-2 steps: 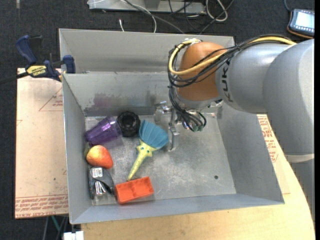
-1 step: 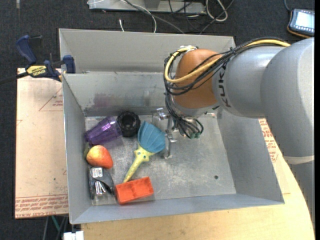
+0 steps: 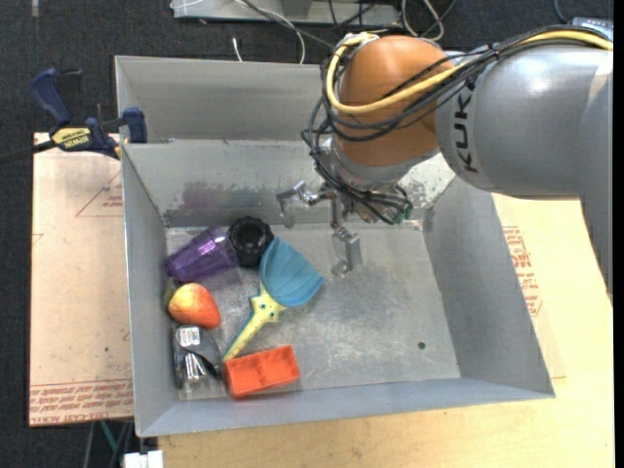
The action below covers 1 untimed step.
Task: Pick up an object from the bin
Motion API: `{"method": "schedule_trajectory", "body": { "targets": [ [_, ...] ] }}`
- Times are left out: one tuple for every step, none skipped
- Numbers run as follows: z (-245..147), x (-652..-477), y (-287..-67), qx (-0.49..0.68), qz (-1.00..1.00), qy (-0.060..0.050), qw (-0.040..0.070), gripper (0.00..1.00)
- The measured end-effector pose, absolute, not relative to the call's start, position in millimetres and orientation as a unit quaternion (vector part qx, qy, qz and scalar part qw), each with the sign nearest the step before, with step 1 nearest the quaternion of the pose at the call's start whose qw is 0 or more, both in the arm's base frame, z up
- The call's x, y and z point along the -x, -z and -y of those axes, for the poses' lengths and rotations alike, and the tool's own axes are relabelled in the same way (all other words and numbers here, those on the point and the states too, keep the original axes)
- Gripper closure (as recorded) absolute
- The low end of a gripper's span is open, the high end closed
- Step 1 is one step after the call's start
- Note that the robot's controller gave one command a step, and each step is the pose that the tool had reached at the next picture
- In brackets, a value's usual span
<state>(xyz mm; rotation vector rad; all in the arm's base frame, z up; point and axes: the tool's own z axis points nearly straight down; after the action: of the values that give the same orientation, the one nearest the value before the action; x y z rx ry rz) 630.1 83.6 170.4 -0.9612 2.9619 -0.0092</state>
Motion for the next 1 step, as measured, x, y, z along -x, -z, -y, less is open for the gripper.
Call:
{"method": "schedule_trajectory", "body": {
  "targets": [
    [-78.2, -603.8, -108.5, 0.162, -0.987, -0.001, 0.010, 0.00]
  ]
}}
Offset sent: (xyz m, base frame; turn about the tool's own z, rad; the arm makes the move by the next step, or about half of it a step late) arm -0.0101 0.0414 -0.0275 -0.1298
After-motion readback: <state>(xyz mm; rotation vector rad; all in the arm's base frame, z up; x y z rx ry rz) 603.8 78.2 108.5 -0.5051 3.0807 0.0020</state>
